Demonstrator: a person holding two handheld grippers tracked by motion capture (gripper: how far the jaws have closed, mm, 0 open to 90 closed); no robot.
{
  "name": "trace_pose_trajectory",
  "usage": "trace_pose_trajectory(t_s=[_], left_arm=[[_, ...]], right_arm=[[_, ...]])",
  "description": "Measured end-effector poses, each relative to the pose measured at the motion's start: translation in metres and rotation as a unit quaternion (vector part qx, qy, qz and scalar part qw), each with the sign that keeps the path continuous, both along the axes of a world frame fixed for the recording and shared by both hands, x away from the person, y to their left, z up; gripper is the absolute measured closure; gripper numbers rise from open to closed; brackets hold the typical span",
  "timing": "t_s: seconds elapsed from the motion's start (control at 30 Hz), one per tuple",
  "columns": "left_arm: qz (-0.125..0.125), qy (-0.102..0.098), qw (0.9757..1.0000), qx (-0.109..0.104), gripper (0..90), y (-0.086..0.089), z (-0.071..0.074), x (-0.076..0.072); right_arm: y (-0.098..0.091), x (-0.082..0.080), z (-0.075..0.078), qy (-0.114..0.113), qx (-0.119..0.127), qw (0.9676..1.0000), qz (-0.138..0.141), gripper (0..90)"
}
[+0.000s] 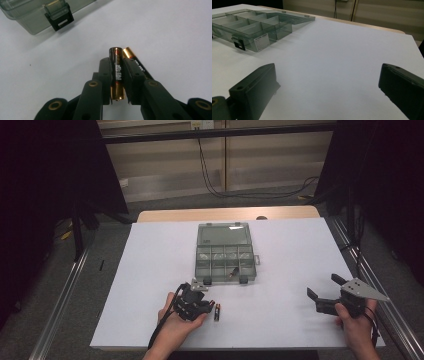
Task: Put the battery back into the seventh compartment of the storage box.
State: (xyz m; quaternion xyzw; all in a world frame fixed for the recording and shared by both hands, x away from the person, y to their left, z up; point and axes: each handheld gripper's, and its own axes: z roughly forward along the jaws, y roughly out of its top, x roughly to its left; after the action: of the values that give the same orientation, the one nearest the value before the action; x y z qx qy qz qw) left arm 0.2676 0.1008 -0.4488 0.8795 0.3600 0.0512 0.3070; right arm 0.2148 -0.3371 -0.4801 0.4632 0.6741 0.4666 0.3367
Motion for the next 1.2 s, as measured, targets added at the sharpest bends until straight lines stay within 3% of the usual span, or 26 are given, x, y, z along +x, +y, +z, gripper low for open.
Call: trace_pose_trajectory(t_s=[0.6, 0.8, 1.2], left_arm=[[-0.007, -0.01, 0.9993, -0.035, 77.0, -0.007, 0.024, 0.02], [-0.007, -0.002, 0.9988, -0.048, 76.9, -0.01, 0.027, 0.029], [-0.007, -0.006, 0.9984, -0.056, 77.0, -0.018, 0.038, 0.047]], right_arm=[[0.0, -0.001, 0.0, 0.0, -0.002, 1.0, 0.002, 1.1], [0.0, -0.001, 0.0, -0.001, -0.003, 1.0, 0.003, 1.1], [0.0, -0.001, 0.0, -0.002, -0.001, 1.0, 0.004, 1.0]])
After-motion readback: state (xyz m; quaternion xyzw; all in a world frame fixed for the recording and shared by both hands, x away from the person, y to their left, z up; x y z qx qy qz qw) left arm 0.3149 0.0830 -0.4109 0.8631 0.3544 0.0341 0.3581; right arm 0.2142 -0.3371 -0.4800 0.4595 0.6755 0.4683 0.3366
